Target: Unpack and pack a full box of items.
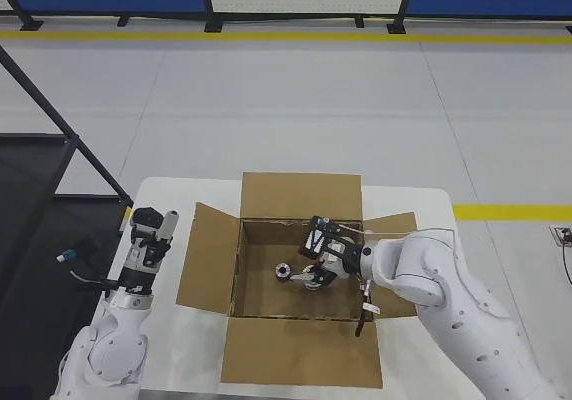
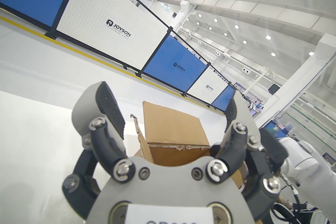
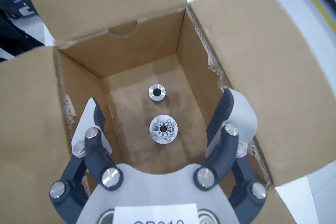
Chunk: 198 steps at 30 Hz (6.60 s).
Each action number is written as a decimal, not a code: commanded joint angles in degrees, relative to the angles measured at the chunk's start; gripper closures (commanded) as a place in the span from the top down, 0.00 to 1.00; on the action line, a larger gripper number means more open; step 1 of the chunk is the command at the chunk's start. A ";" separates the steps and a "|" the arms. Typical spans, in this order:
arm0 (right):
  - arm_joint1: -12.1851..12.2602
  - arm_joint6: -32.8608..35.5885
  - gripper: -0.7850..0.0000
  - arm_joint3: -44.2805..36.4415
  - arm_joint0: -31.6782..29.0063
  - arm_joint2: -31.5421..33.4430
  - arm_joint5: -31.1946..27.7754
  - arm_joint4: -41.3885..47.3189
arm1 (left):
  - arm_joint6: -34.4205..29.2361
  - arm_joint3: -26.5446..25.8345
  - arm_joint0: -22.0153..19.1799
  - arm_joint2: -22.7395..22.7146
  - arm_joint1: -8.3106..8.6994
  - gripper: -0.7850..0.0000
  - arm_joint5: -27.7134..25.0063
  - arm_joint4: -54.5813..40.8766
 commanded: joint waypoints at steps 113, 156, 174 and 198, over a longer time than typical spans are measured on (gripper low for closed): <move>6.31 44.79 1.00 20.26 7.01 11.29 17.28 70.55 | -34.15 2.31 -10.07 22.97 2.23 1.00 9.17 -6.95; 0.63 29.80 1.00 31.66 14.88 -10.64 6.14 59.93 | -33.81 2.76 -9.58 22.31 2.78 1.00 8.14 -8.53; 0.75 27.42 1.00 35.15 17.19 -5.51 4.13 72.67 | -32.26 -3.57 -6.50 14.62 3.96 1.00 -0.33 -18.12; 0.10 -3.71 1.00 38.93 18.04 -4.61 13.39 52.16 | -50.56 -7.07 12.23 -10.05 8.56 1.00 -11.23 -37.65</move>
